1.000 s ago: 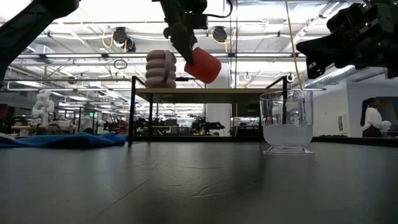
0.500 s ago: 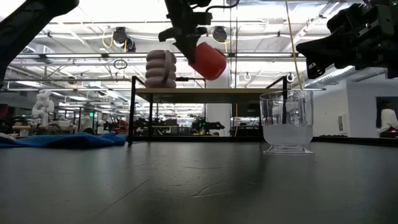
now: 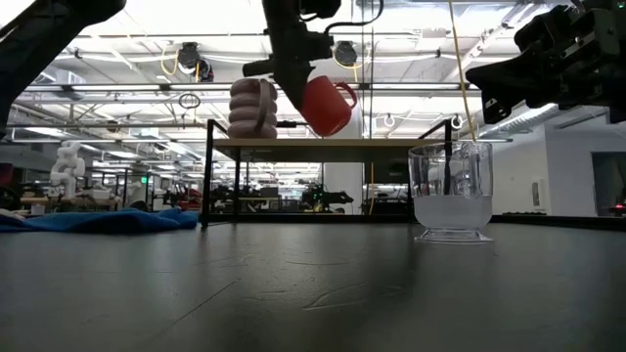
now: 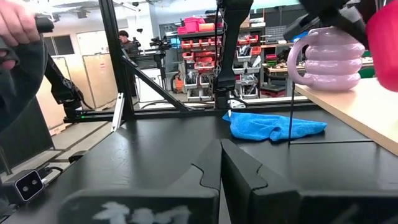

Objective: Stack small to large cups/mugs on shelf
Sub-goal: Put the red mug on the shelf

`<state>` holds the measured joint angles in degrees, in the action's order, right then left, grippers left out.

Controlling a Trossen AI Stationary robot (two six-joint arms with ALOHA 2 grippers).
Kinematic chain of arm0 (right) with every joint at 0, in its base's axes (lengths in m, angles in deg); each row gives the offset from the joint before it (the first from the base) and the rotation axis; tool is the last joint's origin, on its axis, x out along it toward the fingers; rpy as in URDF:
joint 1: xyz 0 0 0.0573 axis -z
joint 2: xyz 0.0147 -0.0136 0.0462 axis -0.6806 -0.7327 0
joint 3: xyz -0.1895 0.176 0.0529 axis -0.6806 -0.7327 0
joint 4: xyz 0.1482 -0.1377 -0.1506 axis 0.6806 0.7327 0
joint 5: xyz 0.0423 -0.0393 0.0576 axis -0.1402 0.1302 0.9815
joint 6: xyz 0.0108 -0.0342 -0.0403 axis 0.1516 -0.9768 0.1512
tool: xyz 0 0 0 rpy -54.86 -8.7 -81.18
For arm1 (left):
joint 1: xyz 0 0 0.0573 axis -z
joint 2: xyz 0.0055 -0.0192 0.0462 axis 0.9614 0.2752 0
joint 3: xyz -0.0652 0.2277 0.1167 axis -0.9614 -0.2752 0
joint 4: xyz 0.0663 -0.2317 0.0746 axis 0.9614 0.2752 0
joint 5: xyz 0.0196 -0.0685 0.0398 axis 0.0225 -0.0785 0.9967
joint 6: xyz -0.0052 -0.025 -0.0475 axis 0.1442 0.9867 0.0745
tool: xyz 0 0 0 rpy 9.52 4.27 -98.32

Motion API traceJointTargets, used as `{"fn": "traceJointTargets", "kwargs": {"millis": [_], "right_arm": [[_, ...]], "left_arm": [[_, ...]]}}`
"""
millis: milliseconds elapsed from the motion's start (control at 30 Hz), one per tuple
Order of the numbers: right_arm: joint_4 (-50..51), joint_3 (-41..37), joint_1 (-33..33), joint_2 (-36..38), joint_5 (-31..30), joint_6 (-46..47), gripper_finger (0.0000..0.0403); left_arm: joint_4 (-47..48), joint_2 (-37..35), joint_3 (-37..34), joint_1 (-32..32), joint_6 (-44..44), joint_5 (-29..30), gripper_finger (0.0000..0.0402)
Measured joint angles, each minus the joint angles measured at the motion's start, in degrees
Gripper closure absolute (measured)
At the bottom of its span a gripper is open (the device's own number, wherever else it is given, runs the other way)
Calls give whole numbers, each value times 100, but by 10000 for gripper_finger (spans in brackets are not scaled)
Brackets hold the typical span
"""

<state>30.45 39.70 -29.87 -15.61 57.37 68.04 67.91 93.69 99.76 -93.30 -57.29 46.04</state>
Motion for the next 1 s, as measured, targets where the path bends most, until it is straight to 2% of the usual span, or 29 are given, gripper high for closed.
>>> {"fn": "traceJointTargets", "kwargs": {"millis": [133,400,800,1000], "right_arm": [[-1,-1,1,0,0,-2,403],[-2,-1,2,0,-1,-2,403],[0,0,0,-2,-1,-2,403],[0,-2,1,-25,-1,-2,403]], "left_arm": [[3,2,-121,141,-125,359,396],[29,2,-140,322,-228,449,396],[11,52,-158,438,-942,1112,396],[-110,52,-569,305,-1023,1679,396]]}}
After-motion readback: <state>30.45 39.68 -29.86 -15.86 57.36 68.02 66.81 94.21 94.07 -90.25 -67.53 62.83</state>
